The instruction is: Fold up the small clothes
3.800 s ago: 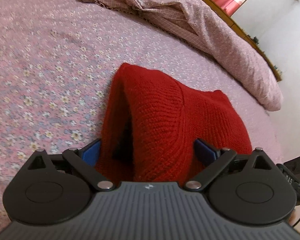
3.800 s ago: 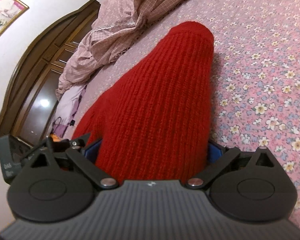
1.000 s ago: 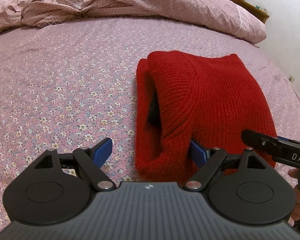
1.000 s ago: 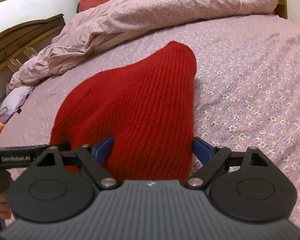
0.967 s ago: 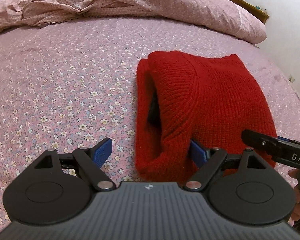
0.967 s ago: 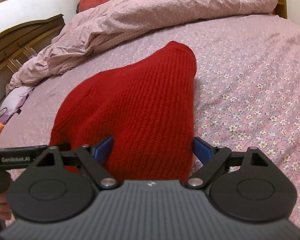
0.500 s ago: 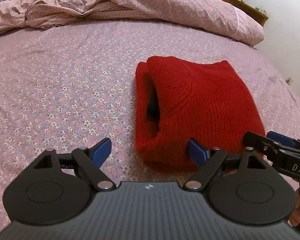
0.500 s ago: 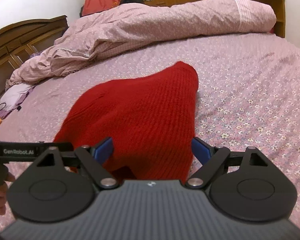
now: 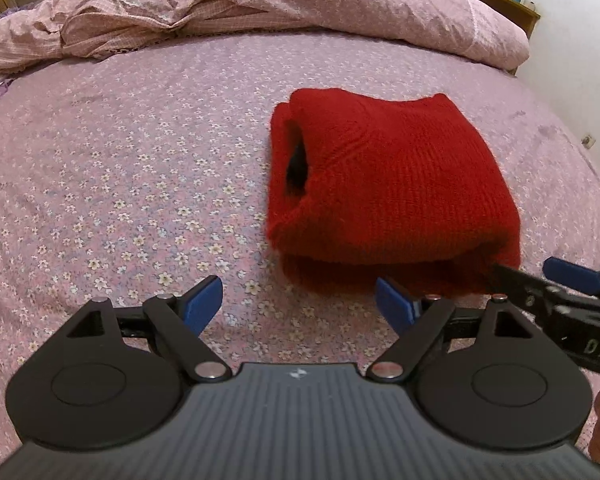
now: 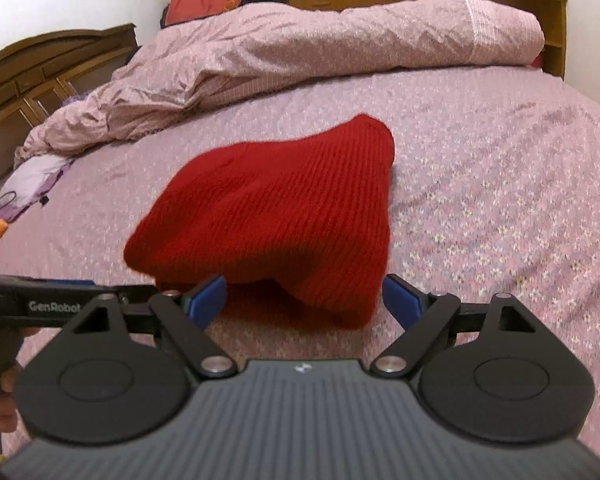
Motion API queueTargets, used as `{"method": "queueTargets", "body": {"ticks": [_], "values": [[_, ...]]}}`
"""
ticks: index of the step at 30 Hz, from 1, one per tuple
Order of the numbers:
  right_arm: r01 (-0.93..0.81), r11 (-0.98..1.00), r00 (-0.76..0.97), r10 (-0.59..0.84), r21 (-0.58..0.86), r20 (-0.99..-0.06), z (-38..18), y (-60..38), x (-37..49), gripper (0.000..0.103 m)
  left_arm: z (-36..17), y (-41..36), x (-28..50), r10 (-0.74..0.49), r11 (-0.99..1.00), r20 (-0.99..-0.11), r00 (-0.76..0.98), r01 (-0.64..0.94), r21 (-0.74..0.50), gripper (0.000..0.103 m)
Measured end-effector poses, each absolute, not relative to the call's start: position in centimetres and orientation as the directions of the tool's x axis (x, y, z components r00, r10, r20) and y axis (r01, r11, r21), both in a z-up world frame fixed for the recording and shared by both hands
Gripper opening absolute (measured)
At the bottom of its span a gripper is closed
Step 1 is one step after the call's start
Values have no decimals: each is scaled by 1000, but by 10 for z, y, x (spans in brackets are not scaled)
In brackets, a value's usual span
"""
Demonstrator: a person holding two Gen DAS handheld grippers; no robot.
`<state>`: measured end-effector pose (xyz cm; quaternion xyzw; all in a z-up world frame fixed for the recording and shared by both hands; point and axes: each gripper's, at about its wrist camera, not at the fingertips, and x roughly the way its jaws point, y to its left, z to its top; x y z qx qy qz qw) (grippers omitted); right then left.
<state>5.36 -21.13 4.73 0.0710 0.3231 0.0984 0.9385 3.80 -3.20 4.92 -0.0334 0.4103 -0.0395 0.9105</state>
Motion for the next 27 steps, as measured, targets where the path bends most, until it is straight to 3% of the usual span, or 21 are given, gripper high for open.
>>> {"method": "queueTargets", "body": {"ticks": [27], "values": [[-129, 972, 751, 224, 195, -621, 43, -209, 53, 86, 40, -46, 39, -94, 995, -761, 642, 75, -59, 87]]}}
